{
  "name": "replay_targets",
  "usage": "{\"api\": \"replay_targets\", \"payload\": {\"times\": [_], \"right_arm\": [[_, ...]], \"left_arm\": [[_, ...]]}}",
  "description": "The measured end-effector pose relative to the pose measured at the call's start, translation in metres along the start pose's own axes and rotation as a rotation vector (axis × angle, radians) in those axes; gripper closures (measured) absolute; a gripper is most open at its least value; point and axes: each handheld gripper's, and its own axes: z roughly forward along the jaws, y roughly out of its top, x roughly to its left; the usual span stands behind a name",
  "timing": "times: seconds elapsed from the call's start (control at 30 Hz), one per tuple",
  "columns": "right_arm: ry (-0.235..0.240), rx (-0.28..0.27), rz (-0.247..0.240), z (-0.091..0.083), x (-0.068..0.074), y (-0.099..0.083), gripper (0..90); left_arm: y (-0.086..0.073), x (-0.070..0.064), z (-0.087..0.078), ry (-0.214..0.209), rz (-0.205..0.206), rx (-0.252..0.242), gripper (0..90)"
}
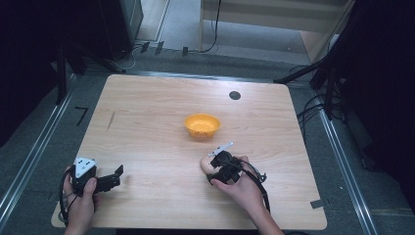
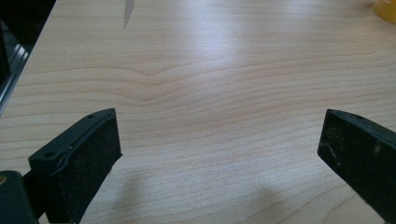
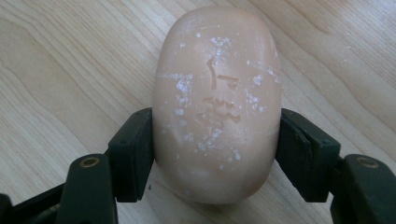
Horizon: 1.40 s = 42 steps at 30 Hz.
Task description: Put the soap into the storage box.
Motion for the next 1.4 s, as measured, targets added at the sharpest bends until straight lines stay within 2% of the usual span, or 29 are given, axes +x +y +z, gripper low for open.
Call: {"api": "replay_targets", "payload": {"times": [0.63,1.17,1.4], "right_arm": [[-0.001,-0.010,-0.025,-0.004,-0.001,0.001,34.0],[0.000,-0.026,-0.052,-0.014,-0.007,0.009,34.0],[0.025,-0.045,-0.094,-0.019,-0.015,0.014,34.0]], "left_arm": [[0.000,0.000,0.000,0.000,-0.001,0.001,0.0],[0.000,0.001,0.000,-0.002,-0.002,0.003,0.0],[0.000,0.001,0.000,-0.002,-0.005,0.001,0.0]]}}
